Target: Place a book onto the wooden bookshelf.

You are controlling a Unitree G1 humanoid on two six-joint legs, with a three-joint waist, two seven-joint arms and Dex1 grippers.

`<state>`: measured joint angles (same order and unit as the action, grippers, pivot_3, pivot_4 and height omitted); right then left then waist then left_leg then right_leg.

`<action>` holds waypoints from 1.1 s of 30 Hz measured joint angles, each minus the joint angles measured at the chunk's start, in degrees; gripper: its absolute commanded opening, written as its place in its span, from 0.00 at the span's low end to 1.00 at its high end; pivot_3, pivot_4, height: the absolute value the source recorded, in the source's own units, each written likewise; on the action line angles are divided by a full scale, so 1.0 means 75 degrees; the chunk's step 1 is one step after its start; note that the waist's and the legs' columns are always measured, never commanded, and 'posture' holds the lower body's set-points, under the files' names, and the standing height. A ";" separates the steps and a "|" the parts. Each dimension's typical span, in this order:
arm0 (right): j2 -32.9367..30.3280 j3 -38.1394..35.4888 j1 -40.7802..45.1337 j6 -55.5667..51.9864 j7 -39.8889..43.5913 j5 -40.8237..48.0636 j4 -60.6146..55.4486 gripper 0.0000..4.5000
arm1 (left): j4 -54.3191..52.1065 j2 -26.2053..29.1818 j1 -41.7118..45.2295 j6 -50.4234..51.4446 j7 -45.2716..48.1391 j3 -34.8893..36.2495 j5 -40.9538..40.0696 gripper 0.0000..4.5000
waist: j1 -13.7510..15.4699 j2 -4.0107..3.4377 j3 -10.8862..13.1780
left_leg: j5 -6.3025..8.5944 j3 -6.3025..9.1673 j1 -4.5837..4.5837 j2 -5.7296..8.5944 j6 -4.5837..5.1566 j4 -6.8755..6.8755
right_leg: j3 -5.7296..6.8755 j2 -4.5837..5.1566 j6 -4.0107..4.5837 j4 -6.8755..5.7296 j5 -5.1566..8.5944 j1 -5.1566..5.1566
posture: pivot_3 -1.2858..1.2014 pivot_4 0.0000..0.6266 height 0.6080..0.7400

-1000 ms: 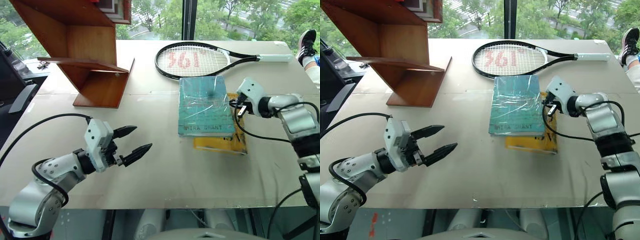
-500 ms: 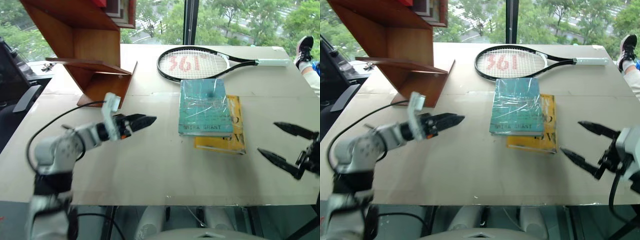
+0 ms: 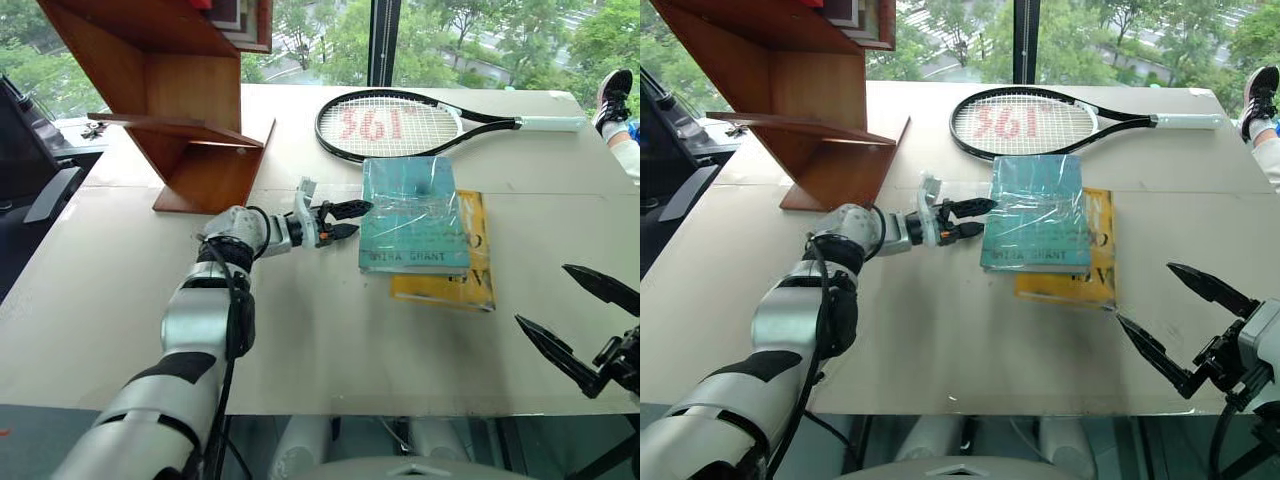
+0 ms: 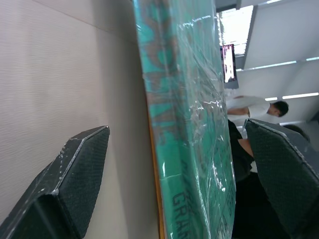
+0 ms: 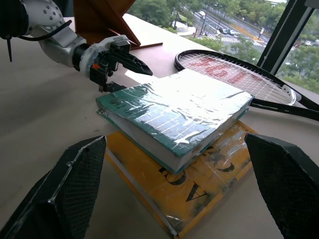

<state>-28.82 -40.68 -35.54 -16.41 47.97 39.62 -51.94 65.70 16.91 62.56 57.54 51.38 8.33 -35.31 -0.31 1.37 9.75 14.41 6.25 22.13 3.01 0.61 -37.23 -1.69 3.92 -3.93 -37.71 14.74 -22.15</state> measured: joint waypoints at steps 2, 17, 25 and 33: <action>0.0091 -0.0036 -0.0255 0.0088 -0.0110 -0.0019 -0.0155 1.00 | 0.0301 -0.0151 0.0054 -0.0076 0.0653 -0.0181 0.0340 0.63 | -0.0014 0.0001 0.0001 | 0.0002 0.0001 0.0000 0.0009 0.0004 -0.0001 | 0.0005 0.0002 -0.0002 -0.0002 0.0001 0.0000 | 0.52 0.24 1.00; -0.0292 0.0631 0.0494 0.0227 -0.0781 -0.0193 -0.0006 1.00 | -0.2414 0.1023 -0.0434 0.1512 0.2808 -0.0432 0.0808 0.01 | -0.0212 0.0004 0.0018 | 0.0001 0.0011 0.0003 -0.0015 0.0003 0.0003 | 0.0001 0.0010 0.0001 -0.0015 0.0001 -0.0007 | 0.52 0.24 1.00; -0.0718 0.1525 0.3054 0.0205 -0.0768 0.0185 0.1467 1.00 | -0.9310 0.3088 -0.1841 -0.2540 0.2125 -0.0477 0.1754 0.01 | -0.0054 0.0003 0.0026 | -0.0027 -0.0017 0.0060 -0.0029 -0.0047 0.0009 | -0.0038 0.0026 0.0020 -0.0005 -0.0013 -0.0085 | 0.52 0.24 1.00; -0.1215 0.1855 0.4676 -0.0137 -0.0603 0.1301 0.2102 1.00 | -0.7282 0.5132 -0.0813 -0.8909 0.2378 -0.0557 0.4000 0.01 | 0.0071 -0.0004 0.0029 | -0.0017 -0.0011 0.0073 -0.0014 -0.0023 -0.0002 | -0.0007 0.0003 0.0017 0.0001 -0.0013 -0.0081 | 0.52 0.24 1.00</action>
<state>-37.94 -26.77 -0.48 -17.44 43.45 49.38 -36.18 11.09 55.40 56.46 -9.28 69.22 4.15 -5.31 0.22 1.34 9.96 14.28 6.17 22.68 2.90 0.43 -37.25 -1.74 3.94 -3.80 -37.70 14.64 -22.75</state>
